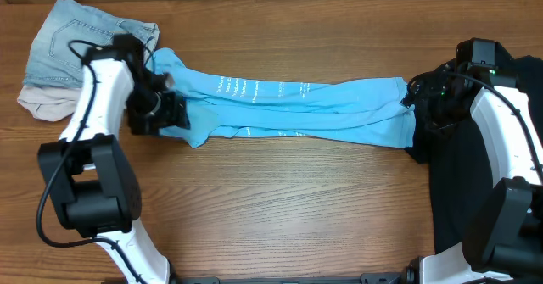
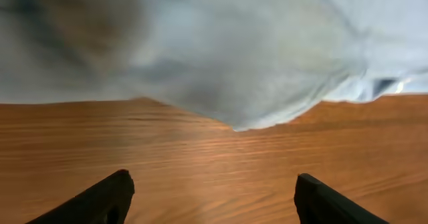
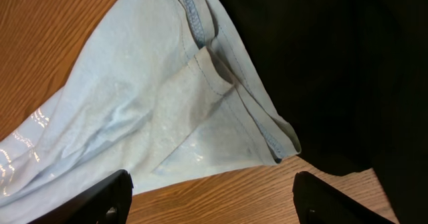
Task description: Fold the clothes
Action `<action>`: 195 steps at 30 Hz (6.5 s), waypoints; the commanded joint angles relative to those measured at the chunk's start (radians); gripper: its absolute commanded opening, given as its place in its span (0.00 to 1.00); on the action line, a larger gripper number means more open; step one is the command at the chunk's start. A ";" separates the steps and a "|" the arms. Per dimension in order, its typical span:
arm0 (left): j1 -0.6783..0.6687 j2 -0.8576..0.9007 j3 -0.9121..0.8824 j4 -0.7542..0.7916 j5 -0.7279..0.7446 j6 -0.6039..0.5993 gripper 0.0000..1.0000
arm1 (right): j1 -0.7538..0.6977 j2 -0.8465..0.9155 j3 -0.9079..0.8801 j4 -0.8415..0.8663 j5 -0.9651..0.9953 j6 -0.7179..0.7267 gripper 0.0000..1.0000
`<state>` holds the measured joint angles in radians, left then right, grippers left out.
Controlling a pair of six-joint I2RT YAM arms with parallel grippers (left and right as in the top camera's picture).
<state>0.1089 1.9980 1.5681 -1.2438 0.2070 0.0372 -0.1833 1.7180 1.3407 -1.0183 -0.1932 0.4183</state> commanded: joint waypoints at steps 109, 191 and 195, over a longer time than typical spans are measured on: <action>0.360 -0.007 -0.377 0.429 -0.286 -0.342 0.04 | -0.001 0.061 -0.034 -0.130 -0.116 -0.264 1.00; 0.254 -0.113 0.275 -0.045 0.075 -0.059 0.32 | 0.052 0.082 -0.378 0.455 -0.235 -0.211 0.97; 0.235 -0.113 0.275 -0.045 0.075 -0.059 0.31 | 0.053 0.107 -0.423 0.607 -0.291 -0.181 0.92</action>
<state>0.3592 1.9057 1.8225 -1.2903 0.2703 -0.0444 -0.1303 1.7889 0.9672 -0.4461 -0.4438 0.2020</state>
